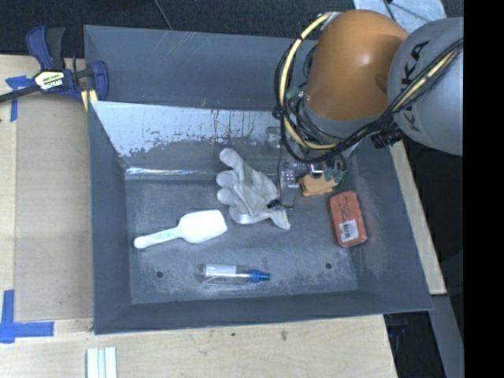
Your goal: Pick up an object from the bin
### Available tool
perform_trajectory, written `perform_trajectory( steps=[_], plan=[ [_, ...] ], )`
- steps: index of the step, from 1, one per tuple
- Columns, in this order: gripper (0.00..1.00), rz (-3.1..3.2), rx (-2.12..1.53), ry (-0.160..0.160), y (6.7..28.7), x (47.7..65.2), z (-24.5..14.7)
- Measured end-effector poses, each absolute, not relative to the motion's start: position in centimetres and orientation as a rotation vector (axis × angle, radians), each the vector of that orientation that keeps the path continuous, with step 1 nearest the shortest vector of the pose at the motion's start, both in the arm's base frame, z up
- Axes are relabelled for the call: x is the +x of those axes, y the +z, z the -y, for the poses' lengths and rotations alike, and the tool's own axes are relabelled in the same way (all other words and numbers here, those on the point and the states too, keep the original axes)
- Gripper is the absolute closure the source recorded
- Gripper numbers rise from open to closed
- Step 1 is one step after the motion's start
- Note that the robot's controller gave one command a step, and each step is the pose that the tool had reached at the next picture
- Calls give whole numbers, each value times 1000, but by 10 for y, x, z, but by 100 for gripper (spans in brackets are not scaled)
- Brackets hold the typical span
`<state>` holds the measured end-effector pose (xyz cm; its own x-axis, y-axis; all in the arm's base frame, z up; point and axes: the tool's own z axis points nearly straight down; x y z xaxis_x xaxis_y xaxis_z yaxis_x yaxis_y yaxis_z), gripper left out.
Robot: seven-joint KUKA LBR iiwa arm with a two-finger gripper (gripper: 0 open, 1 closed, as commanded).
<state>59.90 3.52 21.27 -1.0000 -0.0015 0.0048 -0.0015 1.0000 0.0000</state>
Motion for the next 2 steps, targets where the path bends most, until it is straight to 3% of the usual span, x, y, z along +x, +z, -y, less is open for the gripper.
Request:
perform_trajectory(
  steps=[1, 2],
  plan=[
    [0, 3145, 1, -1, 218, 601, -35],
    [0, 3151, 88, 0, 181, 602, -44]
  ],
)
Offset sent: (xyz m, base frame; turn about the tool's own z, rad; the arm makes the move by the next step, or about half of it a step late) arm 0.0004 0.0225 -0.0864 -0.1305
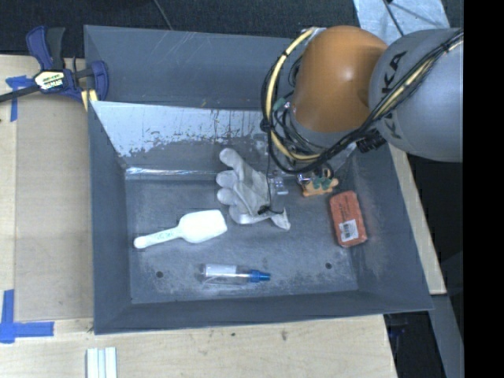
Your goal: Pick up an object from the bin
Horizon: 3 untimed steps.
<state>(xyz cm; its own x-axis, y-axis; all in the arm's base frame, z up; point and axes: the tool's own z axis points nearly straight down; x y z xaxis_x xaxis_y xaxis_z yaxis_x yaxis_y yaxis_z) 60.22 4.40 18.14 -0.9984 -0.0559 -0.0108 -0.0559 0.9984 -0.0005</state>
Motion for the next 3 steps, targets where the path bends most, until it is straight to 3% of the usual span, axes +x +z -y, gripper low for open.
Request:
perform_trajectory(
  steps=[1, 2, 3],
  plan=[
    [0, -3125, -233, -1, 125, 601, -75],
    [0, -3115, -428, 3, 98, 601, -79],
    [100, -3093, -488, 2, 82, 594, -83]
  ],
)
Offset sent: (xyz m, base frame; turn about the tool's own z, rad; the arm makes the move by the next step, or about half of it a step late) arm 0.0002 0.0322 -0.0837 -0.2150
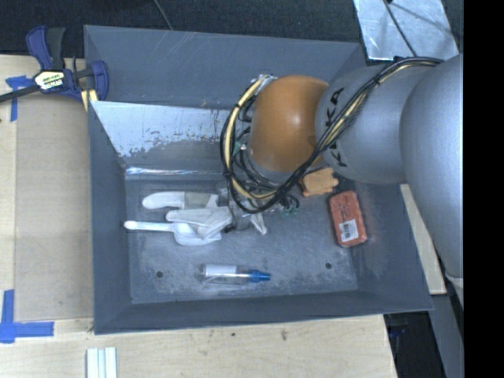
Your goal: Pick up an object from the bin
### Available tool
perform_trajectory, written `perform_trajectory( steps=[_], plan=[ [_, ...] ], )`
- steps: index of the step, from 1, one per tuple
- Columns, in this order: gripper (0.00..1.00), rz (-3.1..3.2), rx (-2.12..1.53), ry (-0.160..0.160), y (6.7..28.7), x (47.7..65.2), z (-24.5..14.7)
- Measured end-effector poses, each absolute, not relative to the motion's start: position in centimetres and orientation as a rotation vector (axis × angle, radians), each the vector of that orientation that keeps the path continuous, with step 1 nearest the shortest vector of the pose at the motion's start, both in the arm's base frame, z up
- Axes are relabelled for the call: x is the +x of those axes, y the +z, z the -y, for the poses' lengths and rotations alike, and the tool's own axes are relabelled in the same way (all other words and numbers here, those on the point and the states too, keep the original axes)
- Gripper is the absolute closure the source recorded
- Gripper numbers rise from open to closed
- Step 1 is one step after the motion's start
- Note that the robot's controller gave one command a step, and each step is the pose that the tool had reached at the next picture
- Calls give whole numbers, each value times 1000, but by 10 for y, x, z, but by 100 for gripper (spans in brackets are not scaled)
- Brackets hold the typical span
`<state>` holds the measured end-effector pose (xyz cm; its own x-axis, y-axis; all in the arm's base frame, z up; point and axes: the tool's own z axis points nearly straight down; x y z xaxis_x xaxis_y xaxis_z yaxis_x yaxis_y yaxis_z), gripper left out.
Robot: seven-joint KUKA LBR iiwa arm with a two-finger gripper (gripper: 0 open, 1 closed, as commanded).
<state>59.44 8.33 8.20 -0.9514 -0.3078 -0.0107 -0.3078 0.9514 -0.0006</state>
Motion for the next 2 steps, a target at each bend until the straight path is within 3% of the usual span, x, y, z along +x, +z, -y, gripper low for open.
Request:
perform_trajectory(
  steps=[1, 2],
  plan=[
    [100, -3093, -487, 2, 82, 594, -83],
    [100, -3091, -542, 0, 208, 594, -63]
  ],
)
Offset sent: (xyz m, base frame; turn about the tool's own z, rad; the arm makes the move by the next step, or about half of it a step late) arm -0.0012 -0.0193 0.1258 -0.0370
